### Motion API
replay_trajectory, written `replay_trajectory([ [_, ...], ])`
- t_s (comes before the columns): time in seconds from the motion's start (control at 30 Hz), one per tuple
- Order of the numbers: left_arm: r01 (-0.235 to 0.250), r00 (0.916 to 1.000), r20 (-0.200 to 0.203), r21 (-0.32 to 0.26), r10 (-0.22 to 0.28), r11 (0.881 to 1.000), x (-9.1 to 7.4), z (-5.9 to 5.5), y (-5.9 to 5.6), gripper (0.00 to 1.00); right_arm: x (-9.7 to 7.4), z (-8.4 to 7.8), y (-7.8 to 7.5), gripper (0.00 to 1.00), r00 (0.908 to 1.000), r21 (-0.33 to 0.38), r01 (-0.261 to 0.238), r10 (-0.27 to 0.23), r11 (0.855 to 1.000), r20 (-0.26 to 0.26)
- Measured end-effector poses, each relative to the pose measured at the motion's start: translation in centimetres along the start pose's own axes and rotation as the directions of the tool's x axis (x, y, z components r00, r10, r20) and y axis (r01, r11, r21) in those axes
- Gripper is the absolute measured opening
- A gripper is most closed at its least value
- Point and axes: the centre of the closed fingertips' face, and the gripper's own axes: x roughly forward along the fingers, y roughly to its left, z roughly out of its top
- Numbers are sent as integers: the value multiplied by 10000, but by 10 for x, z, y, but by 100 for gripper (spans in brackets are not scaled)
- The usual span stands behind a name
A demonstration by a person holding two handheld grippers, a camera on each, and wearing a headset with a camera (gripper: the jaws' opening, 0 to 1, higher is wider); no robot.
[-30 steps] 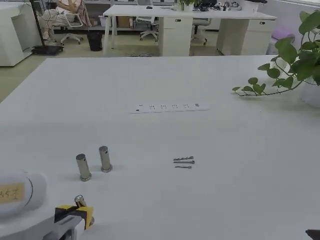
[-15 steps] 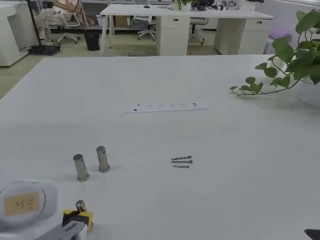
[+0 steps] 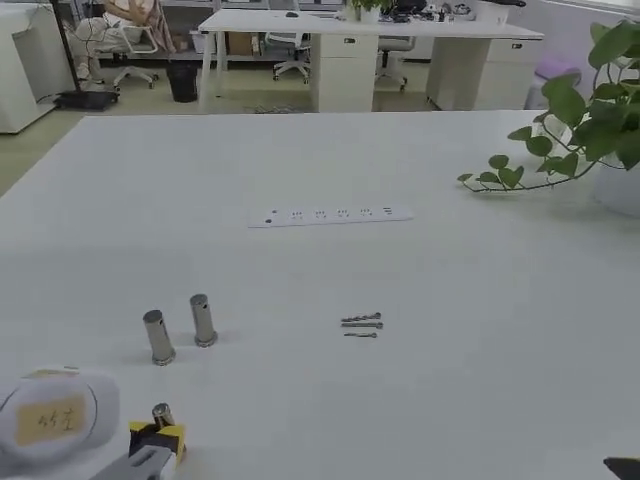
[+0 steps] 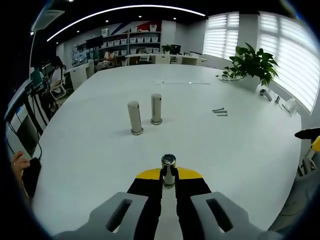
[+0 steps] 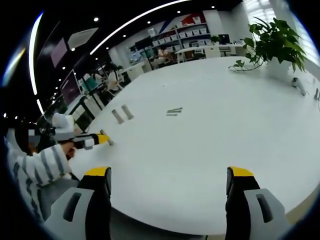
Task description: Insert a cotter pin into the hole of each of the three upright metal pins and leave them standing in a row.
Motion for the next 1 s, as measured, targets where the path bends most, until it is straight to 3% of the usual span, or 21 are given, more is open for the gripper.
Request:
replay_trajectory([
  [0.17,9,9999,115,-72,-8,10000,-1,0,-1,7,-1,0,-1,97,10000,15,-15,15,10000,17],
  [0.3,-122,9998,161,218,119,9997,-1,0,1,7,-1,-1,-1,97,10000,17,-22,22,10000,0],
  [0.43,-67,9997,214,-11,67,10000,0,2,4,7,0,-3,-1,96,9999,15,-40,41,10000,-105],
  [1.0,-82,9997,229,629,67,9980,0,2,3,7,-1,-2,-4,96,10000,106,49,-49,9999,-17],
])
